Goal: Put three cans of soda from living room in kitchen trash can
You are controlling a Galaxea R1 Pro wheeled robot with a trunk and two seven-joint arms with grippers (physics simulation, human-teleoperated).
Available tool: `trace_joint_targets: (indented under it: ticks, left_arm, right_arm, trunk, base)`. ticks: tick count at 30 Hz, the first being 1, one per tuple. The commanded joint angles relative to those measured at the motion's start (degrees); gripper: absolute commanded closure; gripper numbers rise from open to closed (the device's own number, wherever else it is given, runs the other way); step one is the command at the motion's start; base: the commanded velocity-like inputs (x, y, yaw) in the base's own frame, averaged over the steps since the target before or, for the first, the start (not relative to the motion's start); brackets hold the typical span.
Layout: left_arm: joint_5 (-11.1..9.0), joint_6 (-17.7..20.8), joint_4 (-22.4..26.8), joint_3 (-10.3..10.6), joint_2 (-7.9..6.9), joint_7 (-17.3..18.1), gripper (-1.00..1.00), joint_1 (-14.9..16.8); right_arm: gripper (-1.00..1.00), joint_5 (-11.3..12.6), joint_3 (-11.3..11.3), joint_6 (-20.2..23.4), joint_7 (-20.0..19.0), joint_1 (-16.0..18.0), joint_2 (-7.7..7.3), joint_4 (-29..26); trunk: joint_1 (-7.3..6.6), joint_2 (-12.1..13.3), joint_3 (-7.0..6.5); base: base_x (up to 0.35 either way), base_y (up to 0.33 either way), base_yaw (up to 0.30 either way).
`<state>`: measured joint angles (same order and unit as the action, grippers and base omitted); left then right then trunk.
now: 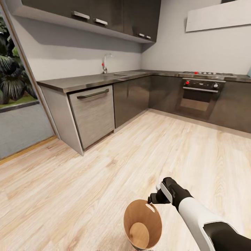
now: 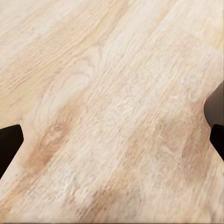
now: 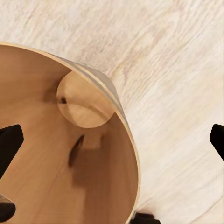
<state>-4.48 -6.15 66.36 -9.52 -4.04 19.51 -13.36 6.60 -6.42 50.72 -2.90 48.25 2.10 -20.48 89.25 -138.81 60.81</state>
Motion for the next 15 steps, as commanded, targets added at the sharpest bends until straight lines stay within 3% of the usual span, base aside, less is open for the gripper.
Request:
trace_joint_targets:
  ticks: [1,11,15]
  left_arm:
    - [0.0,0.0,0.0,0.01,0.0,0.0,-1.0,0.0]
    - [-0.02,0.0,0.0,-0.03,0.0,0.0,-1.0,0.0]
    - [-0.02,0.0,0.0,-0.04,0.0,0.0,-1.0,0.0]
  right_arm:
    - [-1.0,0.01,0.0,0.0,0.0,0.0,0.0,0.0]
    - [-1.0,0.05,0.0,-0.01,0.0,0.0,0.01,0.0]
    - [-1.0,0.02,0.0,-0.01,-0.03,0.0,-0.03,0.0]
  trunk:
    - [0.22,-0.42,0.28]
    - [2.42,-4.43,2.98]
    - [2.52,-4.48,4.23]
  base:
    - [0.0,0.0,0.054]
    - [0.0,0.0,0.059]
    - [0.0,0.0,0.061]
